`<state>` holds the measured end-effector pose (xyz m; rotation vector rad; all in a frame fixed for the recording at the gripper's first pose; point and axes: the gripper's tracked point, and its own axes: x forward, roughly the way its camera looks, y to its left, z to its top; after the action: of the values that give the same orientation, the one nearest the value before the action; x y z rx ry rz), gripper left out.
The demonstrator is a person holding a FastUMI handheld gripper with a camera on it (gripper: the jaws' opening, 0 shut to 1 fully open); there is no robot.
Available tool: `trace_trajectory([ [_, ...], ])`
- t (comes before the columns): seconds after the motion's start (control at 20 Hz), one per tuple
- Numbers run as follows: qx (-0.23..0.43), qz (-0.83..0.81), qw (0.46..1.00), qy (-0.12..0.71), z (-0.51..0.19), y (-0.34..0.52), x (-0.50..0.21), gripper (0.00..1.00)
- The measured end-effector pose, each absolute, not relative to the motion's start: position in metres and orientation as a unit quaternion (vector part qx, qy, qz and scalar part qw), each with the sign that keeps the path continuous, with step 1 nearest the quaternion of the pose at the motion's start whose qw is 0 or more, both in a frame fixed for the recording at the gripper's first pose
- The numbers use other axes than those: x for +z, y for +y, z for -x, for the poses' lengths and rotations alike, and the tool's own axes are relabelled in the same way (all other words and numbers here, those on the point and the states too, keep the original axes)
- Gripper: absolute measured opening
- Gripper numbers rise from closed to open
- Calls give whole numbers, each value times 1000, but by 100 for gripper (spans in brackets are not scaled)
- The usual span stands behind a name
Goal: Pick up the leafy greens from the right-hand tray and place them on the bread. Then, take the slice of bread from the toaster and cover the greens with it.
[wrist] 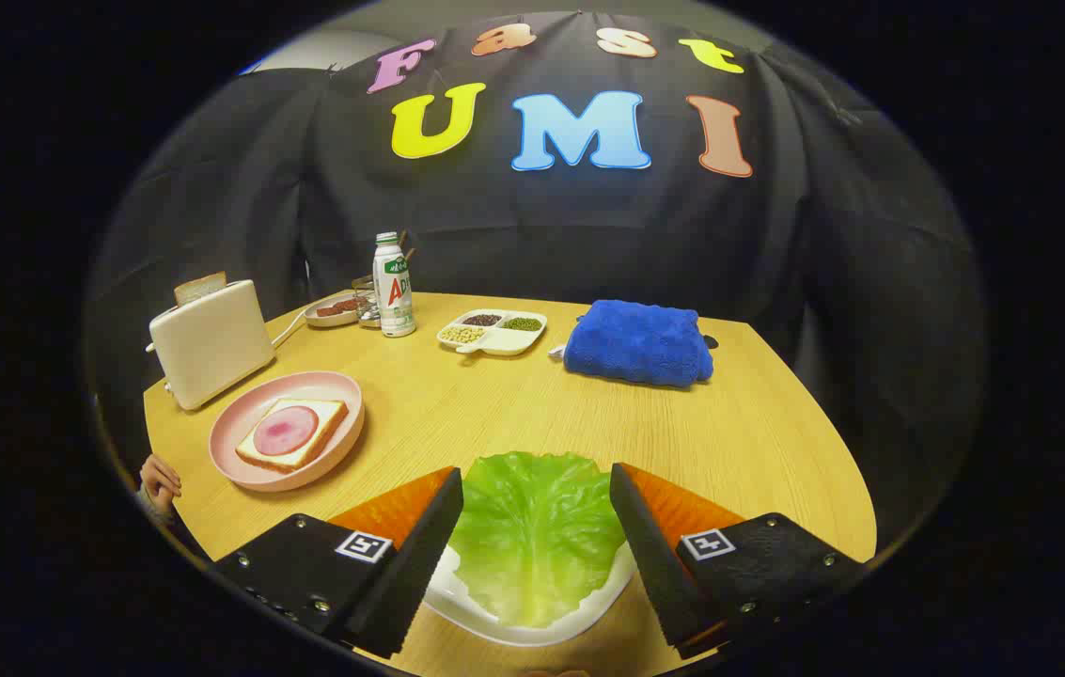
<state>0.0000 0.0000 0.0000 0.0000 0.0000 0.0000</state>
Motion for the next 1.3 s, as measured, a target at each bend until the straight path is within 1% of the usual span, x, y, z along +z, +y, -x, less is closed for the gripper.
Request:
trace_trajectory([
  [0.15, 2, 8, 1000, -7, 2, 2, 2, 96],
  [0.3, -9, 21, 999, -42, 10, -1, 21, 96],
  [0.45, -23, 31, 995, -96, 19, -5, 48, 96],
  [0.6, -25, 30, 992, -118, 24, -4, 60, 96],
  [0.65, -24, 31, 993, -110, 23, -4, 56, 96],
  [0.85, -10, 32, 999, -2, 4, 1, -2, 96],
  [0.95, 0, 24, 999, 36, -3, 4, -23, 96],
  [1.15, 1, 29, 996, 86, -11, 1, -51, 96],
  [1.2, 11, 11, 997, 80, -12, 2, -48, 96],
  [1.25, 19, -8, 996, 92, -12, 4, -52, 93],
  [1.3, 22, -5, 996, 82, -10, 4, -47, 86],
])
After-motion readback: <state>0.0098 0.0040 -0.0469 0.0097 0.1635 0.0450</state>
